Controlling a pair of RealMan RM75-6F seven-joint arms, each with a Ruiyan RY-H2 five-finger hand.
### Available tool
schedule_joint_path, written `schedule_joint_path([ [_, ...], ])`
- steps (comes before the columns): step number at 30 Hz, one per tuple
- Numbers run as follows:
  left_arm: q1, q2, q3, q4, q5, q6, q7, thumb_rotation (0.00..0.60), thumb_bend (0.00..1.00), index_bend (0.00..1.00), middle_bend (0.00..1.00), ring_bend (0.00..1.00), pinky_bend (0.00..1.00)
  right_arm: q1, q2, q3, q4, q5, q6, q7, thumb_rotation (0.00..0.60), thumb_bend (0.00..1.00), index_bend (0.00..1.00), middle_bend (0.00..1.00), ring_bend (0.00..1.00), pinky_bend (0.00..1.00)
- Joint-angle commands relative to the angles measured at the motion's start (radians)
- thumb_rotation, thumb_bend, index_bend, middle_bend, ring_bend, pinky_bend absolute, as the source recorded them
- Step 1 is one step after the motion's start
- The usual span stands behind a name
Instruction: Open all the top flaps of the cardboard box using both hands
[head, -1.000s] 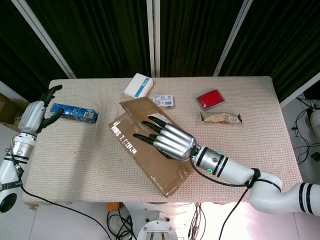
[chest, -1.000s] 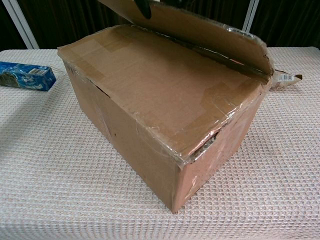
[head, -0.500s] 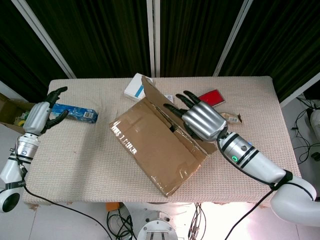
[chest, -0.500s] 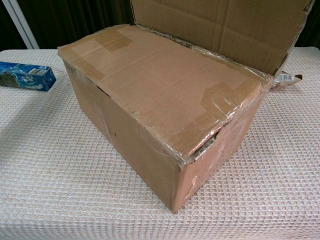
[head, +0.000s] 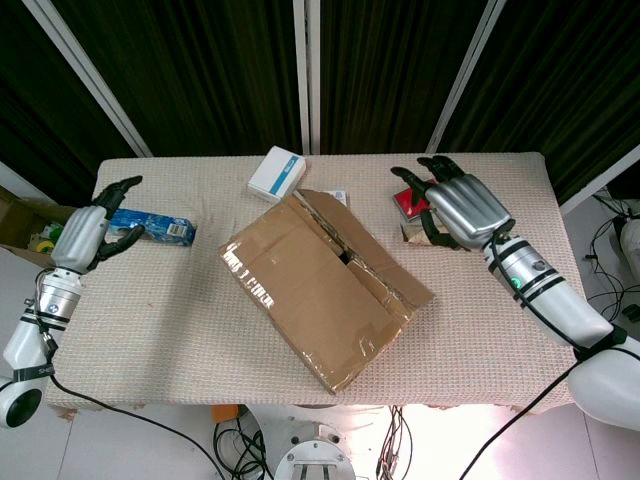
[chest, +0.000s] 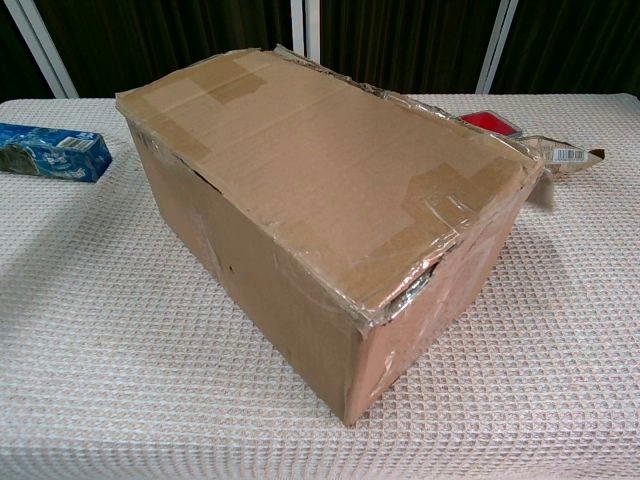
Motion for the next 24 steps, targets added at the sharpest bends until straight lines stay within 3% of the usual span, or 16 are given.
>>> schedule_joint_path([
  [1, 0.000, 0.012, 0.017, -0.023, 0.088, 0.051, 0.038, 0.000, 0.15, 0.08, 0.13, 0.08, 0.20, -0.113, -0.045, 0.037, 0.044, -0.194, 0.137, 0.162, 0.600, 0.73, 0.00, 0.33, 0.00, 0.00],
  [6, -0.043, 0.005, 0.043, -0.091, 0.267, 0.101, 0.170, 0.000, 0.15, 0.11, 0.19, 0.09, 0.20, -0.189, -0.067, 0.058, 0.085, -0.292, 0.257, 0.317, 0.600, 0.70, 0.00, 0.25, 0.00, 0.00],
  [10, -0.119, -0.017, 0.043, -0.158, 0.322, 0.030, 0.252, 0.000, 0.08, 0.12, 0.20, 0.10, 0.20, -0.226, -0.064, 0.070, 0.096, -0.311, 0.296, 0.409, 0.600, 0.70, 0.00, 0.16, 0.00, 0.00],
  [16, -0.276, -0.114, -0.011, -0.175, 0.263, -0.146, 0.360, 0.000, 0.04, 0.12, 0.20, 0.10, 0.20, -0.278, -0.063, 0.064, 0.096, -0.356, 0.350, 0.477, 0.600, 0.68, 0.00, 0.04, 0.00, 0.00],
  [24, -0.447, -0.278, -0.070, -0.014, 0.152, -0.295, 0.411, 0.000, 0.04, 0.11, 0.19, 0.06, 0.19, -0.348, -0.064, 0.032, 0.126, -0.454, 0.422, 0.549, 0.600, 0.67, 0.00, 0.02, 0.00, 0.00],
])
